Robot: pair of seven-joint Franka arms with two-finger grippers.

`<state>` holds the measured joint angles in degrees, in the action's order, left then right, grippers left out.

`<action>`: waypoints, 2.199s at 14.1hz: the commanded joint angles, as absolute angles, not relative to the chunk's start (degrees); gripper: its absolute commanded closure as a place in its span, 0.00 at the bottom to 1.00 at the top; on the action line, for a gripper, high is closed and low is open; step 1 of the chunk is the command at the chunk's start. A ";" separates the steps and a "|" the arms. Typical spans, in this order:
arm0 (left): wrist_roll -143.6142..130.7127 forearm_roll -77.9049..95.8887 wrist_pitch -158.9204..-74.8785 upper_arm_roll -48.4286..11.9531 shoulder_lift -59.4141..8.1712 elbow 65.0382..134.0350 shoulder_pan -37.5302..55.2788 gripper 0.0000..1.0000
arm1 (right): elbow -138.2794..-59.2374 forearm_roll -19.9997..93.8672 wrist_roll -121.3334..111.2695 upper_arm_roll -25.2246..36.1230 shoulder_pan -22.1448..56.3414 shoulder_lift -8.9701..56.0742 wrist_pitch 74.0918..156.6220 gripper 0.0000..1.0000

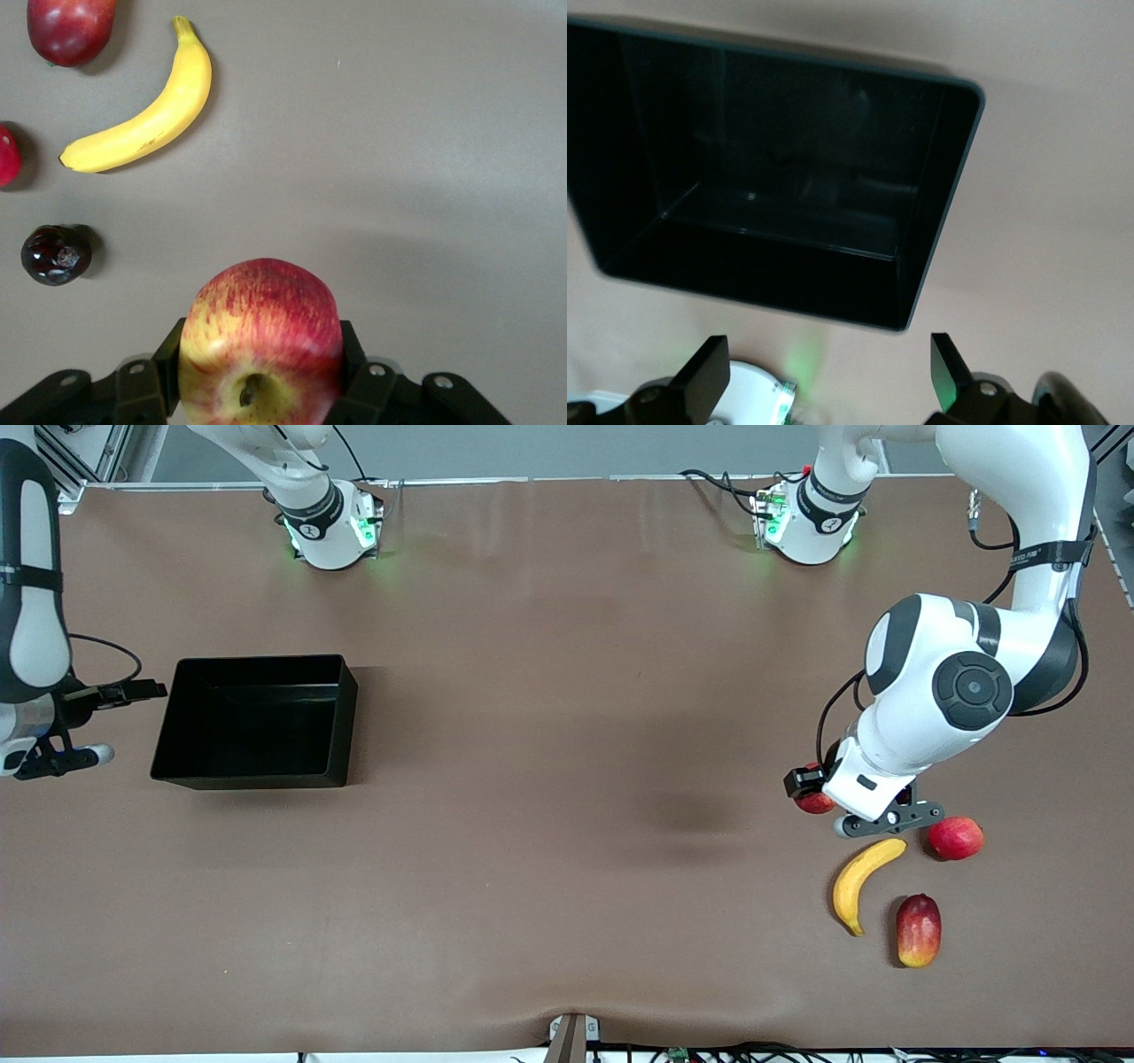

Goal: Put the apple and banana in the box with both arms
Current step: 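Reach the right gripper to the side wall of the black box, then grip the box wall with the right gripper and slide it toward the fruit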

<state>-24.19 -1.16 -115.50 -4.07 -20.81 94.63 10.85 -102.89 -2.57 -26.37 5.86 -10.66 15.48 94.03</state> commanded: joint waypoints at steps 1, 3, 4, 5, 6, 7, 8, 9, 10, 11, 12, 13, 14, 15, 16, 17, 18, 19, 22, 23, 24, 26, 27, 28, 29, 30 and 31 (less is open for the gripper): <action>-24.70 -0.97 -114.08 -3.87 -20.13 93.78 10.81 1.00 | -121.59 -3.78 -27.25 5.10 -12.91 5.63 110.07 0.00; -24.44 -1.05 -113.20 -3.87 -20.04 93.60 10.37 1.00 | -125.58 -3.78 -28.47 5.10 -15.28 5.97 117.22 0.01; -24.26 -1.05 -113.20 -3.87 -20.04 93.60 10.46 1.00 | -127.07 -3.78 -30.65 5.10 -16.34 6.24 120.20 0.02; -24.26 -1.05 -113.12 -3.87 -19.95 93.60 10.37 1.00 | -128.83 -3.78 -31.37 5.18 -16.70 6.24 123.28 0.02; -24.17 -1.14 -113.03 -3.87 -19.86 93.60 10.37 1.00 | -130.07 -3.78 -31.64 5.19 -16.96 6.24 124.96 0.02; -24.17 -1.23 -112.68 -3.87 -19.52 93.69 10.46 1.00 | -130.69 -3.78 -31.73 5.19 -17.57 6.33 126.72 0.02; -24.17 -1.23 -111.72 -3.87 -19.25 93.60 10.46 1.00 | -131.56 -4.04 -31.99 5.19 -18.36 6.42 128.65 0.08; -24.08 -1.23 -111.19 -3.87 -19.16 93.34 10.46 1.00 | -132.44 -4.04 -32.78 5.27 -18.72 6.50 130.76 0.11; -24.00 -1.23 -110.31 -3.87 -19.16 93.25 10.37 1.00 | -133.41 -4.04 -32.87 5.27 -19.33 6.85 132.00 0.17; -23.99 -1.23 -109.87 -3.95 -19.16 93.25 10.37 1.00 | -134.37 -4.04 -32.87 5.19 -20.12 7.64 133.32 0.25; -23.99 -1.23 -109.52 -3.96 -19.16 93.25 10.46 1.00 | -134.91 -4.04 -32.87 5.27 -20.74 8.86 135.94 0.46; -23.99 -1.23 -109.16 -3.96 -19.16 93.25 10.46 1.00 | -135.09 -4.04 -32.87 5.36 -20.92 10.18 138.75 0.58; -23.91 -1.23 -109.16 -3.96 -19.16 93.25 10.37 1.00 | -134.91 -4.04 -32.96 5.36 -21.79 10.98 139.74 0.89; -23.99 -1.23 -109.16 -3.96 -19.16 93.25 10.46 1.00 | -135.09 -4.04 -32.96 5.27 -21.97 11.07 139.31 1.00; -24.08 -1.23 -108.99 -3.96 -19.07 93.25 10.46 1.00 | -135.09 -4.04 -32.78 5.19 -22.06 10.99 139.05 1.00; -24.26 -1.23 -108.98 -3.96 -19.07 93.25 10.37 1.00 | -135.17 -4.04 -32.70 5.10 -21.97 10.81 138.87 1.00; -24.17 -1.14 -108.98 -3.96 -19.16 93.25 10.37 1.00 | -135.09 -3.96 -32.26 5.10 -21.62 10.55 138.00 1.00; -24.26 -1.14 -108.98 -3.96 -19.16 93.25 10.37 1.00 | -134.91 -3.69 -31.73 4.92 -21.45 10.20 134.94 1.00; -23.91 -1.14 -108.98 -3.96 -19.25 93.16 10.37 1.00 | -134.13 -0.10 -31.55 4.57 -19.79 7.66 128.34 1.00; -23.73 -1.14 -108.98 -3.96 -19.25 93.16 10.37 1.00 | -132.73 2.44 -31.55 4.57 -17.69 6.43 123.19 1.00; -23.73 -1.14 -108.98 -3.96 -19.25 93.16 10.46 1.00 | -130.80 5.94 -31.55 4.57 -16.19 5.55 118.00 1.00; -23.73 -1.14 -108.98 -3.96 -19.25 93.08 10.46 1.00 | -127.11 11.06 -29.90 4.57 -11.98 3.79 111.03 1.00; -23.73 -1.14 -108.98 -3.96 -19.25 93.08 10.37 1.00 | -126.74 11.94 -28.23 4.48 -9.95 2.74 110.48 1.00; -23.82 -1.14 -108.98 -3.96 -19.34 93.08 10.37 1.00 | -126.74 13.43 -26.47 4.57 -6.97 1.51 110.48 1.00; -23.82 -1.14 -108.98 -3.96 -19.34 93.08 10.37 1.00 | -126.74 14.84 -24.02 4.57 -3.90 0.80 110.48 1.00; -23.73 -1.14 -108.98 -3.96 -19.25 93.08 10.37 1.00 | -126.39 15.46 -21.04 4.48 -1.34 0.44 110.65 1.00; -23.73 -1.14 -108.98 -3.96 -19.25 93.08 10.37 1.00 | -124.73 17.03 -18.40 4.22 2.77 0.53 110.83 1.00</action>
